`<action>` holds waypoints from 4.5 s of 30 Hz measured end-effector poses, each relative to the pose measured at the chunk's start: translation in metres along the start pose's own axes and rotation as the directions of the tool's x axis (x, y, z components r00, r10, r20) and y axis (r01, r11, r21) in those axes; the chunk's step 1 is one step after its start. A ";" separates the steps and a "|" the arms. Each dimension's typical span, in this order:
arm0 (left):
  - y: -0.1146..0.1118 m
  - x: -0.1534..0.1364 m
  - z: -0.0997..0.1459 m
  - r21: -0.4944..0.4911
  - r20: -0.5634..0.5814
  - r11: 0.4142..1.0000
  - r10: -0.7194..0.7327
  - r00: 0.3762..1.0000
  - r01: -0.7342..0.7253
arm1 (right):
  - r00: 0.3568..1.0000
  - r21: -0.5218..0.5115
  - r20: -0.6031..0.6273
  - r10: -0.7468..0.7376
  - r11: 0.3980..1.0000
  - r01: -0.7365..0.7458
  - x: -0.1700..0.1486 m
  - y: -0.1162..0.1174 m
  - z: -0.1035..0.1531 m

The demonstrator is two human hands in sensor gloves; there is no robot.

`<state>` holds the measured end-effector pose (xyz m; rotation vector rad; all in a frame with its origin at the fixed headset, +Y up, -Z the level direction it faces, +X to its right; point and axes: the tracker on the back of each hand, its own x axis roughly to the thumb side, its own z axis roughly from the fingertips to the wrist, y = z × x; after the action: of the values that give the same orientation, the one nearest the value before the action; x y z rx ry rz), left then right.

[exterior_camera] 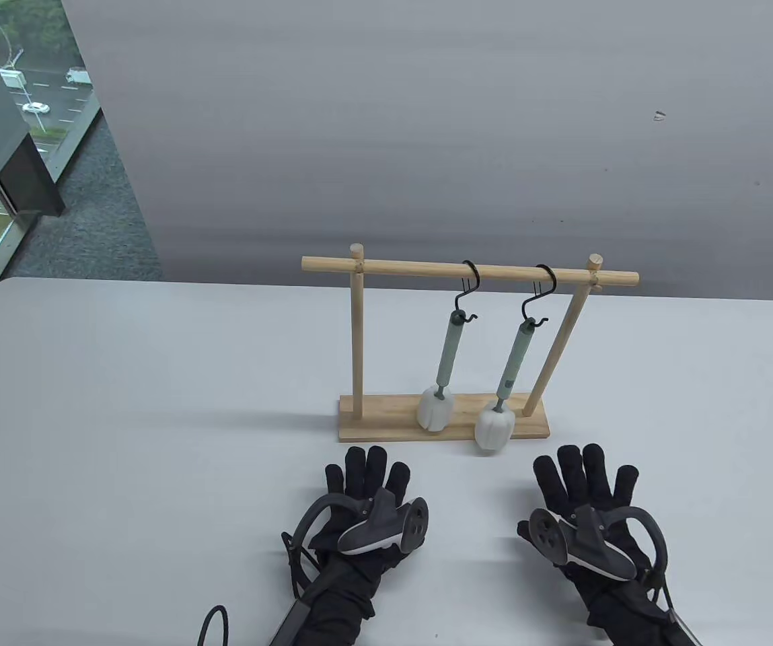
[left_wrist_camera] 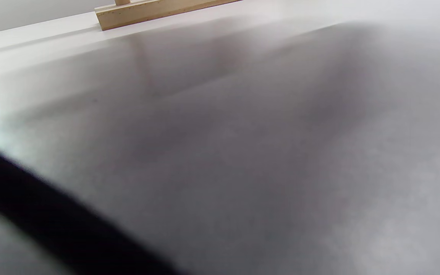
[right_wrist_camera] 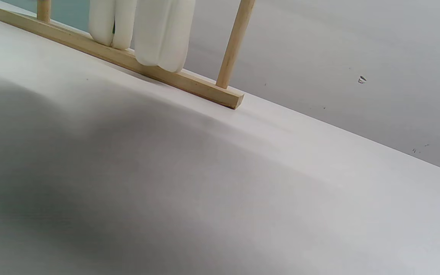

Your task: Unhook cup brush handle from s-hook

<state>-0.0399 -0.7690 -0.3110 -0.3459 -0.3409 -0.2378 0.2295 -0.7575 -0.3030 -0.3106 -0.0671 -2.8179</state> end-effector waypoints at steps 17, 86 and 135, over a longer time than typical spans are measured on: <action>0.004 -0.003 0.001 0.059 0.021 0.996 0.071 0.997 -0.072 | 0.999 0.036 -0.011 -0.047 0.998 0.047 -0.002 0.002 0.000; 0.081 -0.009 -0.063 0.270 0.429 0.018 0.893 0.137 -0.963 | 0.971 0.103 0.045 -0.236 0.968 0.230 -0.019 0.006 -0.003; 0.060 -0.052 0.041 0.658 0.195 0.527 0.570 0.798 -0.537 | 0.974 0.131 0.009 -0.228 0.965 0.225 -0.022 0.004 -0.001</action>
<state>-0.0820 -0.6905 -0.3104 0.3160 -0.2337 0.5319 0.2510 -0.7546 -0.3086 -0.3255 -0.3088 -3.0172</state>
